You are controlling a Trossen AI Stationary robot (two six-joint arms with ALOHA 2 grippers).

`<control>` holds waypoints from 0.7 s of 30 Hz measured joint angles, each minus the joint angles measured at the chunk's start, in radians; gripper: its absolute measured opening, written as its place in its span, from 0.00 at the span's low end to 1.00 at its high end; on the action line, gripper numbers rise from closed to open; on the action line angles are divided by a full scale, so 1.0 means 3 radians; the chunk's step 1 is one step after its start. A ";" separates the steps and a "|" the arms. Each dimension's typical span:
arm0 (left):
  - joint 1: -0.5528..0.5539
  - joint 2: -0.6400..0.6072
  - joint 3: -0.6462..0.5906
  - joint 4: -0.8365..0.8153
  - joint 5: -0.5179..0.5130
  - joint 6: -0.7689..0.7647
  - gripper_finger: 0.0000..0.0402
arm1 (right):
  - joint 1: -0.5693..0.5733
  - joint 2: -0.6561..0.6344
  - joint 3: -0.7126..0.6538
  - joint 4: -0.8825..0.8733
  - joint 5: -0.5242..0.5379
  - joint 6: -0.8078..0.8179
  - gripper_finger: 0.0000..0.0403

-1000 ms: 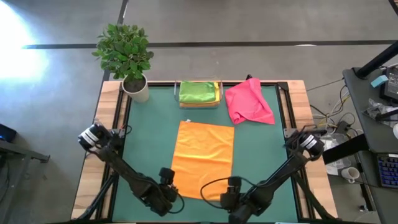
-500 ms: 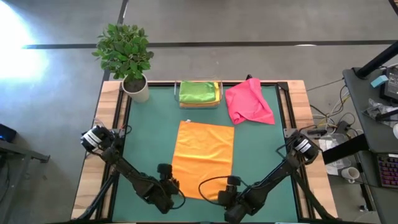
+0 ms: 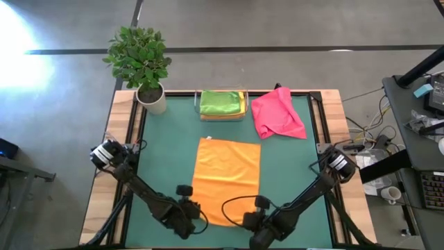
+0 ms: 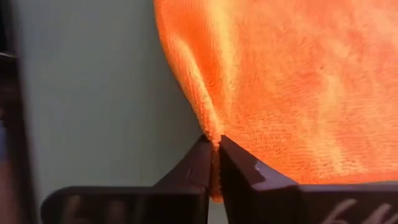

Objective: Fold microfiber towels
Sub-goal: Fold the orange microfiber towel

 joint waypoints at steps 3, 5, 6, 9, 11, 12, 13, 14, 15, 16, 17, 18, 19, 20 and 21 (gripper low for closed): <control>-0.0005 -0.0032 0.0073 0.0008 0.0250 0.0181 0.01 | 0.0004 -0.0023 0.0117 0.0004 -0.0042 0.0069 0.03; -0.0003 -0.0055 0.0123 0.0012 0.0538 0.0356 0.02 | 0.0011 -0.0028 0.0222 -0.0015 -0.0080 0.0111 0.02; -0.0003 -0.0068 0.0160 0.0007 0.0646 0.0417 0.02 | 0.0016 -0.0029 0.0285 -0.0012 -0.0106 0.0123 0.02; -0.0007 -0.0124 0.0286 -0.0047 0.0760 0.0430 0.02 | 0.0047 -0.0031 0.0517 -0.0131 -0.0127 0.0172 0.02; -0.0006 -0.0173 0.0351 -0.0187 0.0759 0.0431 0.02 | 0.0074 -0.0035 0.0676 -0.0227 -0.0125 0.0194 0.02; -0.0005 -0.0197 0.0377 -0.0283 0.0759 0.0429 0.02 | 0.0083 -0.0035 0.0757 -0.0309 -0.0125 0.0217 0.02; -0.0005 -0.0228 0.0408 -0.0378 0.0767 0.0410 0.02 | 0.0096 -0.0035 0.0838 -0.0400 -0.0120 0.0266 0.02; -0.0005 -0.0258 0.0451 -0.0466 0.0771 0.0405 0.02 | 0.0106 -0.0035 0.0916 -0.0489 -0.0109 0.0307 0.02; -0.0006 -0.0296 0.0495 -0.0545 0.0771 0.0406 0.02 | 0.0112 -0.0035 0.0985 -0.0575 -0.0090 0.0358 0.02; -0.0008 -0.0333 0.0534 -0.0620 0.0773 0.0408 0.02 | 0.0116 -0.0035 0.1052 -0.0668 -0.0058 0.0393 0.02; -0.0008 -0.0378 0.0560 -0.0677 0.0773 0.0406 0.02 | 0.0121 -0.0035 0.1109 -0.0779 -0.0003 0.0447 0.02; -0.0008 -0.0422 0.0568 -0.0699 0.0770 0.0408 0.02 | 0.0122 -0.0035 0.1153 -0.0886 0.0079 0.0502 0.02; -0.0008 -0.0468 0.0566 -0.0711 0.0749 0.0409 0.02 | 0.0121 -0.0035 0.1189 -0.1014 0.0154 0.0570 0.02; -0.0002 -0.0513 0.0553 -0.0710 0.0702 0.0419 0.02 | 0.0119 -0.0035 0.1218 -0.1146 0.0252 0.0649 0.02; 0.0011 -0.0547 0.0545 -0.0729 0.0600 0.0428 0.02 | 0.0117 -0.0035 0.1245 -0.1281 0.0351 0.0721 0.02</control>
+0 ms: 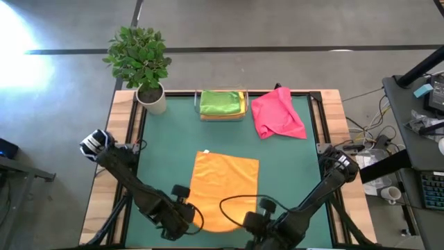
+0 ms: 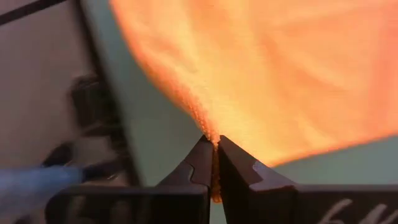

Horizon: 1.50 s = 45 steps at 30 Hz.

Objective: Fold microfiber towels
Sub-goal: Fold the orange microfiber towel

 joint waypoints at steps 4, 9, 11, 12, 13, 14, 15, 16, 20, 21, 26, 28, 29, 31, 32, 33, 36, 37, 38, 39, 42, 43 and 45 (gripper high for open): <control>0.0107 -0.0109 -0.0008 -0.0282 -0.0727 -0.0013 0.02 | -0.0077 0.0001 0.0061 -0.0580 0.0295 0.0323 0.02; 0.0407 -0.0186 -0.0071 -0.0341 -0.1023 -0.0024 0.02 | -0.0276 0.0001 -0.0101 -0.1093 0.0548 0.0712 0.02; 0.0549 -0.0186 -0.0140 -0.0331 -0.1024 -0.0023 0.02 | -0.0382 0.0001 -0.0229 -0.1119 0.0598 0.0757 0.02; 0.0625 -0.0184 -0.0181 -0.0342 -0.1023 -0.0022 0.02 | -0.0432 0.0003 -0.0283 -0.1122 0.0599 0.0765 0.02; 0.0698 -0.0176 -0.0216 -0.0348 -0.1023 -0.0022 0.02 | -0.0488 0.0006 -0.0328 -0.1145 0.0606 0.0783 0.02; 0.0778 -0.0170 -0.0244 -0.0340 -0.1024 -0.0022 0.02 | -0.0543 0.0006 -0.0375 -0.1159 0.0644 0.0806 0.02; 0.0849 -0.0166 -0.0279 -0.0327 -0.1023 -0.0022 0.02 | -0.0595 0.0006 -0.0423 -0.1171 0.0686 0.0822 0.02; 0.0920 -0.0166 -0.0315 -0.0332 -0.1023 -0.0023 0.02 | -0.0655 0.0006 -0.0468 -0.1180 0.0703 0.0826 0.02; 0.1212 -0.0168 -0.0401 -0.0335 -0.1020 -0.0023 0.02 | -0.0889 0.0006 -0.0588 -0.1176 0.0621 0.0713 0.02; 0.1282 -0.0168 -0.0408 -0.0341 -0.1000 -0.0022 0.02 | -0.0942 0.0006 -0.0609 -0.1173 0.0589 0.0684 0.02; 0.1544 -0.0168 -0.0408 -0.0329 -0.0960 -0.0020 0.02 | -0.1130 0.0006 -0.0677 -0.1174 0.0469 0.0626 0.02; 0.1623 -0.0168 -0.0408 -0.0329 -0.0917 -0.0020 0.02 | -0.1181 0.0006 -0.0678 -0.1171 0.0403 0.0580 0.02; 0.1653 -0.0168 -0.0408 -0.0327 -0.0896 -0.0020 0.02 | -0.1197 0.0006 -0.0678 -0.1169 0.0380 0.0537 0.02; 0.1702 -0.0168 -0.0408 -0.0323 -0.0882 -0.0019 0.02 | -0.1226 0.0006 -0.0679 -0.1163 0.0342 0.0481 0.02; 0.1721 -0.0168 -0.0408 -0.0319 -0.0882 -0.0009 0.03 | -0.1234 0.0006 -0.0679 -0.1165 0.0338 0.0453 0.02; 0.1738 -0.0168 -0.0408 -0.0306 -0.0881 0.0021 0.03 | -0.1245 0.0006 -0.0679 -0.1166 0.0335 0.0438 0.02; 0.1769 -0.0168 -0.0408 -0.0276 -0.0879 0.0205 0.04 | -0.1271 0.0006 -0.0679 -0.1168 0.0328 0.0430 0.02; 0.1774 -0.0168 -0.0408 -0.0277 -0.0879 0.0244 0.05 | -0.1281 0.0006 -0.0679 -0.1169 0.0323 0.0430 0.02; 0.1780 -0.0168 -0.0408 -0.0277 -0.0878 0.0257 0.07 | -0.1293 0.0006 -0.0679 -0.1170 0.0321 0.0424 0.02; 0.1786 -0.0168 -0.0408 -0.0277 -0.0878 0.0257 0.09 | -0.1296 0.0006 -0.0679 -0.1171 0.0315 0.0408 0.02; 0.1793 -0.0168 -0.0408 -0.0277 -0.0878 0.0266 0.17 | -0.1307 0.0005 -0.0681 -0.1175 0.0306 0.0345 0.02; 0.1793 -0.0168 -0.0408 -0.0277 -0.0878 0.0266 0.20 | -0.1306 0.0005 -0.0678 -0.1177 0.0306 0.0322 0.02; 0.1798 -0.0168 -0.0408 -0.0276 -0.0878 0.0266 0.26 | -0.1316 0.0005 -0.0661 -0.1186 0.0304 0.0279 0.02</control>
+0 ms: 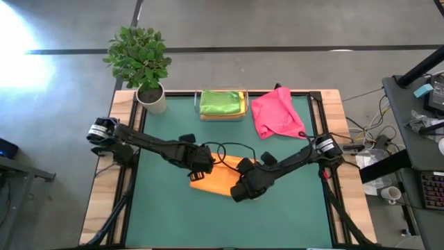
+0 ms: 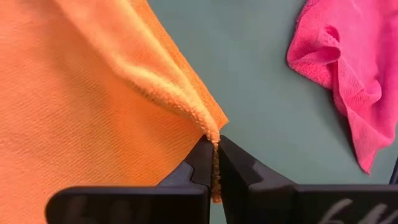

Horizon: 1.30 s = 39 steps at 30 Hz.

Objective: Fold microfiber towels
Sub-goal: Fold the orange microfiber towel

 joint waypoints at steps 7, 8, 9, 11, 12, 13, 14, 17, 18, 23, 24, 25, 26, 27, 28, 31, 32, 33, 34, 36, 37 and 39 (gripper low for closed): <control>0.0083 -0.0008 0.0015 -0.0041 0.0009 -0.0002 0.44 | -0.0114 -0.0005 0.0111 -0.0098 0.0030 -0.0102 0.04; 0.0096 -0.0009 0.0024 -0.0041 0.0050 -0.0002 0.45 | -0.0134 -0.0006 0.0128 -0.0114 0.0031 -0.0119 0.05; 0.0106 -0.0010 0.0035 -0.0041 0.0108 0.0001 0.46 | -0.0157 -0.0010 0.0143 -0.0134 0.0031 -0.0144 0.06; 0.0120 -0.0011 0.0055 -0.0026 0.0250 0.0034 0.47 | -0.0202 -0.0026 0.0156 -0.0150 0.0030 -0.0196 0.10; 0.0118 -0.0011 0.0056 -0.0012 0.0327 0.0089 0.47 | -0.0226 -0.0040 0.0156 -0.0150 0.0030 -0.0223 0.11; 0.0118 -0.0011 0.0056 -0.0002 0.0398 0.0167 0.47 | -0.0250 -0.0055 0.0156 -0.0149 0.0030 -0.0255 0.13; 0.0118 -0.0011 0.0047 0.0027 0.0451 0.0259 0.47 | -0.0273 -0.0072 0.0156 -0.0150 0.0030 -0.0279 0.15; 0.0117 -0.0011 0.0001 0.0117 0.0593 0.0506 0.45 | -0.0327 -0.0136 0.0156 -0.0154 0.0031 -0.0367 0.21; 0.0117 -0.0011 -0.0018 0.0170 0.0628 0.0568 0.44 | -0.0341 -0.0164 0.0156 -0.0160 0.0031 -0.0393 0.22; 0.0118 -0.0013 -0.0189 0.0546 0.0868 0.0731 0.38 | -0.0418 -0.0333 0.0156 -0.0271 0.0030 -0.0609 0.28; 0.0118 -0.0013 -0.0227 0.0592 0.0885 0.0770 0.36 | -0.0432 -0.0373 0.0154 -0.0270 0.0028 -0.0658 0.28; 0.0117 -0.0013 -0.0261 0.0621 0.0898 0.0803 0.35 | -0.0437 -0.0412 0.0154 -0.0261 0.0024 -0.0730 0.28; 0.0115 -0.0013 -0.0290 0.0630 0.0909 0.0840 0.33 | -0.0438 -0.0461 0.0154 -0.0252 0.0019 -0.0797 0.28; 0.0116 -0.0013 -0.0319 0.0644 0.0909 0.0861 0.31 | -0.0436 -0.0510 0.0154 -0.0242 0.0006 -0.0845 0.27; 0.0122 -0.0013 -0.0351 0.0680 0.0909 0.0876 0.29 | -0.0433 -0.0544 0.0154 -0.0229 -0.0031 -0.0907 0.27; 0.0146 -0.0015 -0.0428 0.0773 0.0910 0.0943 0.23 | -0.0430 -0.0617 0.0143 -0.0183 -0.0239 -0.1082 0.25; 0.0153 -0.0018 -0.0460 0.0813 0.0915 0.0962 0.22 | -0.0436 -0.0623 0.0130 -0.0143 -0.0305 -0.1159 0.24; 0.0165 -0.0015 -0.0491 0.0868 0.0933 0.0971 0.20 | -0.0439 -0.0628 0.0115 -0.0075 -0.0378 -0.1229 0.23; 0.0180 0.0003 -0.0515 0.0920 0.0941 0.0981 0.18 | -0.0450 -0.0631 0.0096 0.0014 -0.0462 -0.1322 0.22; 0.0202 0.0020 -0.0571 0.0963 0.0972 0.1023 0.14 | -0.0471 -0.0635 0.0026 0.0256 -0.0690 -0.1538 0.19; 0.0210 0.0020 -0.0597 0.0967 0.0982 0.1025 0.13 | -0.0483 -0.0636 -0.0028 0.0420 -0.0826 -0.1651 0.18; 0.0221 0.0017 -0.0649 0.1058 0.0996 0.1026 0.09 | -0.0497 -0.0635 -0.0150 0.0732 -0.1012 -0.1828 0.15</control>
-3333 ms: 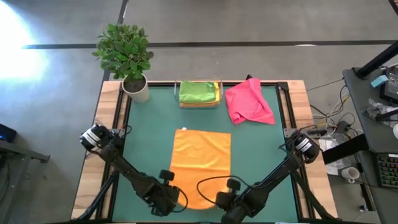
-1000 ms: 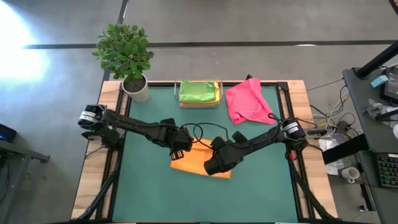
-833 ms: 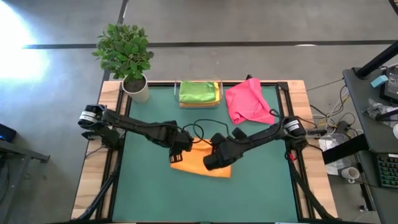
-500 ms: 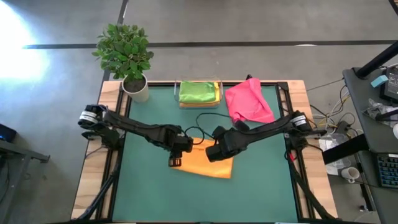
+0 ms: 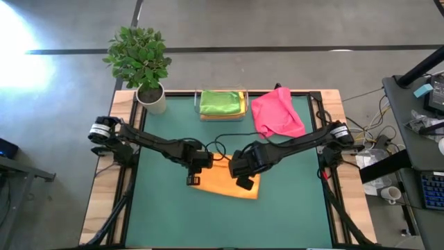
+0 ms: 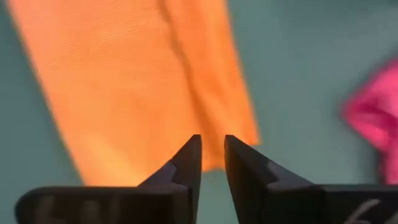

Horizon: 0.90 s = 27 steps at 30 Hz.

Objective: Fold microfiber towels
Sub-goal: Fold the orange microfiber towel

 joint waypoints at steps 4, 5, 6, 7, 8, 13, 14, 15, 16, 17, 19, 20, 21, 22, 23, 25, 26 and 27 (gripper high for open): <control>0.0009 -0.0020 -0.0041 0.0007 0.0021 0.0006 0.03 | -0.0016 0.0005 -0.0223 0.0294 -0.0143 -0.0117 0.05; 0.0013 -0.0020 -0.0041 0.0021 0.0022 0.0021 0.02 | -0.0024 0.0005 -0.0276 0.0289 -0.0168 -0.0118 0.04; 0.0016 -0.0020 -0.0042 0.0027 0.0022 0.0034 0.01 | -0.0027 0.0005 -0.0344 0.0281 -0.0199 -0.0124 0.03; 0.0023 -0.0018 -0.0043 0.0059 0.0023 0.0063 0.01 | -0.0029 -0.0002 -0.0415 0.0280 -0.0232 -0.0138 0.03; 0.0030 -0.0008 -0.0044 0.0119 0.0023 0.0092 0.00 | -0.0032 -0.0012 -0.0493 0.0284 -0.0266 -0.0164 0.02; 0.0064 0.0000 -0.0044 0.0179 0.0021 0.0107 0.01 | -0.0027 -0.0181 -0.0971 0.0632 -0.0630 -0.0269 0.02; 0.0074 0.0000 -0.0044 0.0182 0.0021 0.0107 0.01 | -0.0027 -0.0233 -0.1082 0.0810 -0.0712 -0.0287 0.02; 0.0082 0.0000 -0.0046 0.0184 0.0021 0.0106 0.01 | -0.0027 -0.0281 -0.1189 0.1002 -0.0780 -0.0302 0.02; 0.0094 0.0000 -0.0048 0.0182 0.0021 0.0107 0.01 | -0.0028 -0.0333 -0.1282 0.1187 -0.0819 -0.0315 0.02; 0.0102 0.0000 -0.0048 0.0188 0.0021 0.0107 0.01 | -0.0034 -0.0385 -0.1370 0.1356 -0.0820 -0.0323 0.02; 0.0127 0.0000 -0.0051 0.0197 0.0020 0.0110 0.01 | -0.0060 -0.0474 -0.1518 0.1648 -0.0859 -0.0330 0.02; 0.0142 0.0000 -0.0061 0.0224 0.0020 0.0111 0.01 | -0.0081 -0.0507 -0.1581 0.1757 -0.0879 -0.0331 0.02; 0.0163 0.0002 -0.0074 0.0247 0.0020 0.0111 0.01 | -0.0105 -0.0534 -0.1643 0.1847 -0.0879 -0.0330 0.02; 0.0182 0.0004 -0.0082 0.0267 0.0020 0.0112 0.01 | -0.0134 -0.0555 -0.1698 0.1909 -0.0879 -0.0326 0.02; 0.0207 0.0008 -0.0084 0.0264 0.0020 0.0112 0.01 | -0.0167 -0.0567 -0.1750 0.1956 -0.0878 -0.0323 0.02; 0.0257 0.0009 -0.0086 0.0266 0.0019 0.0113 0.01 | -0.0238 -0.0570 -0.1845 0.2021 -0.0878 -0.0320 0.02; 0.0283 0.0015 -0.0086 0.0269 0.0019 0.0114 0.01 | -0.0276 -0.0569 -0.1891 0.2031 -0.0878 -0.0319 0.02; 0.0312 0.0021 -0.0086 0.0267 0.0019 0.0114 0.01 | -0.0309 -0.0558 -0.1934 0.2029 -0.0878 -0.0319 0.02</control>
